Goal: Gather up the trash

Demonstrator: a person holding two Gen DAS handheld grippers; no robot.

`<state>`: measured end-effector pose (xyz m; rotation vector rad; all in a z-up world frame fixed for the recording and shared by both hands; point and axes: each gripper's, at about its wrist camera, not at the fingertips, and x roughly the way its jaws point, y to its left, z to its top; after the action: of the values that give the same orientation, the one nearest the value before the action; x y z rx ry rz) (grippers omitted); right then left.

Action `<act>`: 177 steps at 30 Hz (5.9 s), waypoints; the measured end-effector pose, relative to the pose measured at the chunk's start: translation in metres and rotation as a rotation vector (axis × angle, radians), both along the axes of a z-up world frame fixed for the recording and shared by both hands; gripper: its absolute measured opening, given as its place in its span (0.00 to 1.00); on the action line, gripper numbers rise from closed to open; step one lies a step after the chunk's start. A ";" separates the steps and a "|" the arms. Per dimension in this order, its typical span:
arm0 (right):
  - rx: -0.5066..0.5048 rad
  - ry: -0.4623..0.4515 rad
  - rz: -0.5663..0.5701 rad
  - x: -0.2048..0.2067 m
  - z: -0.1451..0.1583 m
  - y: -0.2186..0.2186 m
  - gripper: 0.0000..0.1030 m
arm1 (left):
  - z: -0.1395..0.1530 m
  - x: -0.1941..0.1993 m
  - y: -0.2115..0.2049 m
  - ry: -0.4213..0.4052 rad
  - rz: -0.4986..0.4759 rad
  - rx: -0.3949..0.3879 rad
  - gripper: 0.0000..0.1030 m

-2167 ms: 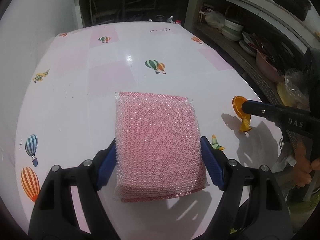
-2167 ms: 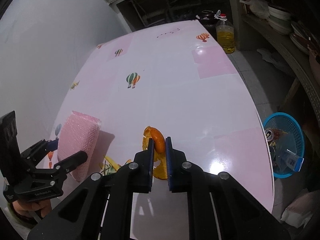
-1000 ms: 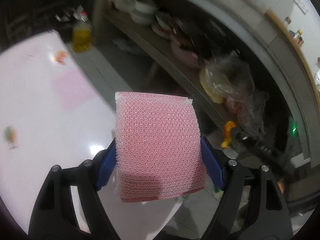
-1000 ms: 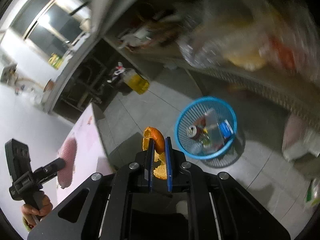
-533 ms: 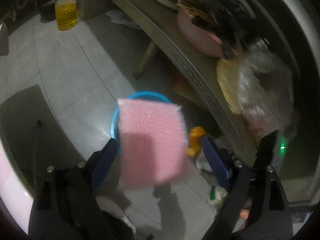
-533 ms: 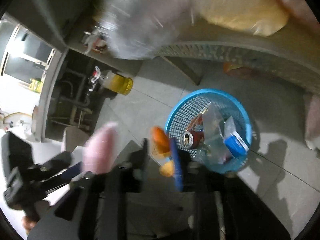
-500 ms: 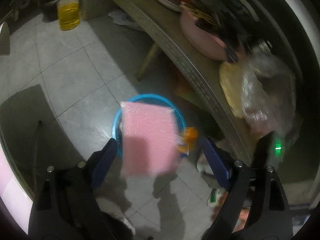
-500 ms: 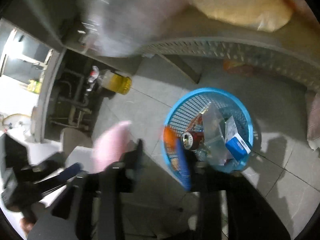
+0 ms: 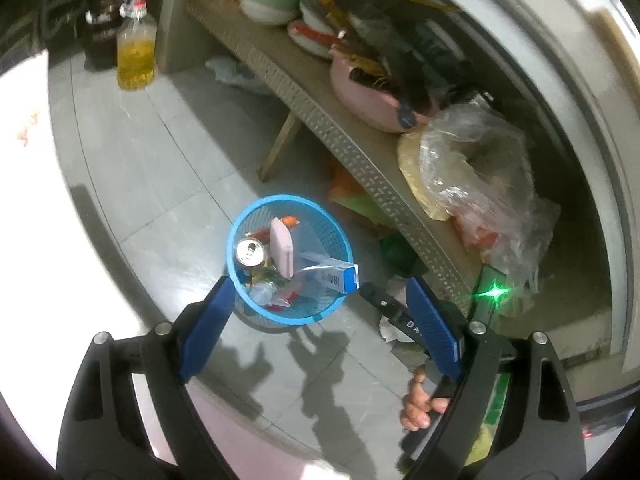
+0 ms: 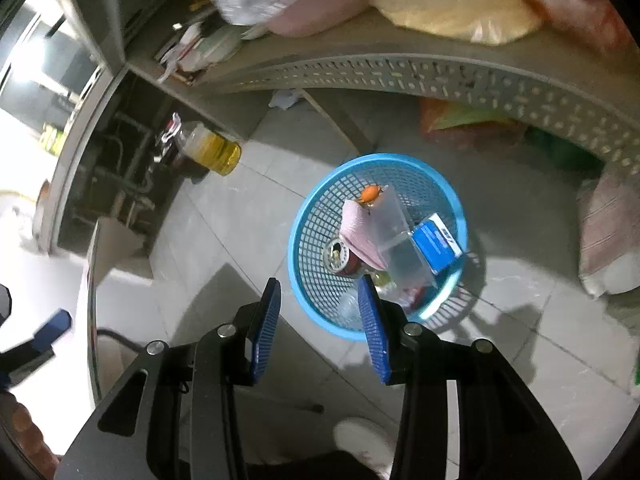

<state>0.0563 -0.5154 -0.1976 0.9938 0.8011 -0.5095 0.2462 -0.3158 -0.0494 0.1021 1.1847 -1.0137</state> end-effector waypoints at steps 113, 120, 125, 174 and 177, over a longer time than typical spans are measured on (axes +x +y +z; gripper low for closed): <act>-0.734 0.066 0.533 -0.082 0.202 0.266 0.94 | 0.045 -0.169 0.280 -0.449 0.614 0.457 0.92; -0.733 0.065 0.530 -0.082 0.202 0.262 0.94 | 0.044 -0.169 0.277 -0.447 0.610 0.461 0.92; -0.734 0.063 0.527 -0.083 0.202 0.261 0.94 | 0.045 -0.167 0.277 -0.454 0.610 0.459 0.92; -0.752 0.057 0.529 -0.077 0.211 0.265 0.94 | 0.045 -0.167 0.277 -0.450 0.613 0.453 0.92; -0.753 0.057 0.529 -0.076 0.213 0.264 0.94 | 0.045 -0.167 0.277 -0.448 0.611 0.453 0.92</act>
<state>-0.0199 -0.2513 0.0150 0.0608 0.7920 -0.3307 0.0797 -0.0386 -0.0046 0.2881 0.9219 -0.1579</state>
